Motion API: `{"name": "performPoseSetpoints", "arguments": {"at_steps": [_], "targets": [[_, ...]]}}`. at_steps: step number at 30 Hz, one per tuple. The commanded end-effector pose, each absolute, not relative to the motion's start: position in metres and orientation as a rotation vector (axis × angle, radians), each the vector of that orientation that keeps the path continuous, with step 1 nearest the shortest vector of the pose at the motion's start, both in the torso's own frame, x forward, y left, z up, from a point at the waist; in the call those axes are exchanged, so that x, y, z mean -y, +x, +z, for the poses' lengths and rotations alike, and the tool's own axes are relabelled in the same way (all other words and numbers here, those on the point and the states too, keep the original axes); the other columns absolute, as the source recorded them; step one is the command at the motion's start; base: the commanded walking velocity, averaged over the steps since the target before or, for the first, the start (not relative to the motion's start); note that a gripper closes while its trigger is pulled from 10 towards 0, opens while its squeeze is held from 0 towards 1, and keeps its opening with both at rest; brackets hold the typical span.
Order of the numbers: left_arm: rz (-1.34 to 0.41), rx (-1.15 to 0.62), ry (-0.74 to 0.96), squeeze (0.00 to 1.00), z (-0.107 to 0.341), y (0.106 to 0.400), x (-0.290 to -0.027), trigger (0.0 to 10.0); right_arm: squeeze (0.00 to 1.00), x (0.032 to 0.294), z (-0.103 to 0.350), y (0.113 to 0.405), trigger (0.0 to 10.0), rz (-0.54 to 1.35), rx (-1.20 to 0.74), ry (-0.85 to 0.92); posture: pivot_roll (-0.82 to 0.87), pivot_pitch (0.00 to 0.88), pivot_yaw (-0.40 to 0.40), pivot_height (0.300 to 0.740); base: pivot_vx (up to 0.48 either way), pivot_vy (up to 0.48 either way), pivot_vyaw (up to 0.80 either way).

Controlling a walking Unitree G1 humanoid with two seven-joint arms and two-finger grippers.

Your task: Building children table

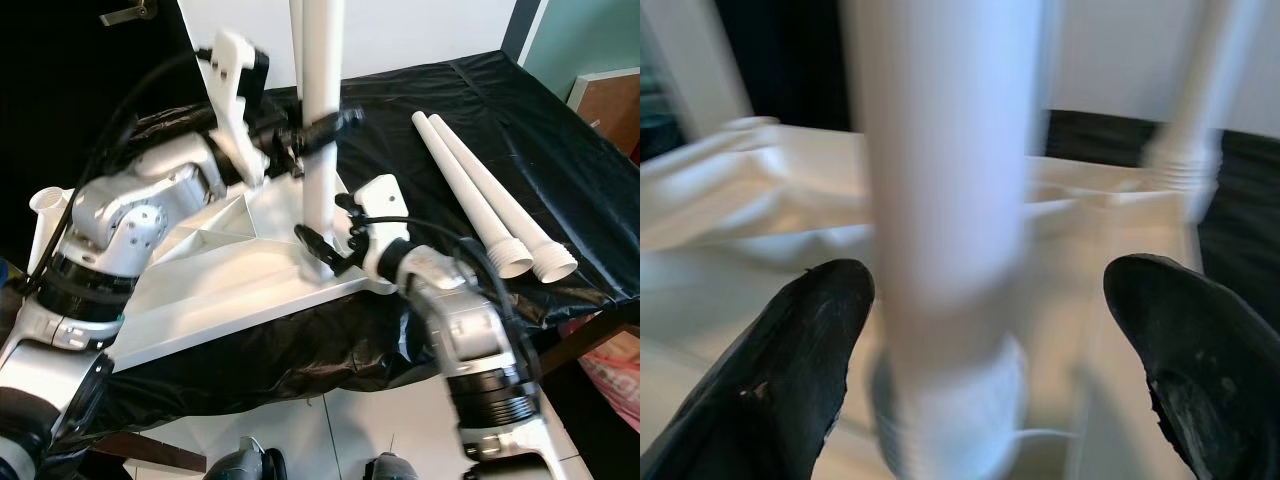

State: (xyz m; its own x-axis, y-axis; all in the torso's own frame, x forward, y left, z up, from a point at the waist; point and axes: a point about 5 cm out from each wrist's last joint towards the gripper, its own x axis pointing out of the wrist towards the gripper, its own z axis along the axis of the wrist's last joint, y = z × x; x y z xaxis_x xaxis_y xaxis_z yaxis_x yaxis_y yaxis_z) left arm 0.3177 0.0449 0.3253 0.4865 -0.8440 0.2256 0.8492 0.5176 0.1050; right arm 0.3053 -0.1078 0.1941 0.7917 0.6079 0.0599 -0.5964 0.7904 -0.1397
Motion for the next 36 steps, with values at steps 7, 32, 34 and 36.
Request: {"name": "performPoseSetpoints", "arguments": {"at_steps": [7,32,34,36], "targets": [[-0.893,0.298,-0.029,0.00,0.339,0.327,-0.045,10.0,0.00,0.099,0.184,0.311,10.0,0.470,0.111,-0.084,-0.08,0.048,0.071,0.740,0.000,0.000,0.00],[-0.868,0.350,-0.083,0.00,0.350,0.310,0.017,10.0,0.00,0.070,0.206,0.344,10.0,0.182,0.252,-0.102,-0.06,0.048,0.063,0.740,0.000,0.000,0.00],[-0.860,0.352,-0.087,0.00,0.351,0.309,0.018,10.0,0.00,0.068,0.202,0.345,10.0,0.179,0.253,-0.117,-0.06,0.052,0.061,0.740,0.000,0.000,0.00],[-0.858,0.354,-0.088,0.00,0.351,0.309,0.018,10.0,0.00,0.068,0.200,0.345,10.0,0.175,0.248,-0.116,-0.06,0.054,0.060,0.740,0.000,0.000,0.00]]}}
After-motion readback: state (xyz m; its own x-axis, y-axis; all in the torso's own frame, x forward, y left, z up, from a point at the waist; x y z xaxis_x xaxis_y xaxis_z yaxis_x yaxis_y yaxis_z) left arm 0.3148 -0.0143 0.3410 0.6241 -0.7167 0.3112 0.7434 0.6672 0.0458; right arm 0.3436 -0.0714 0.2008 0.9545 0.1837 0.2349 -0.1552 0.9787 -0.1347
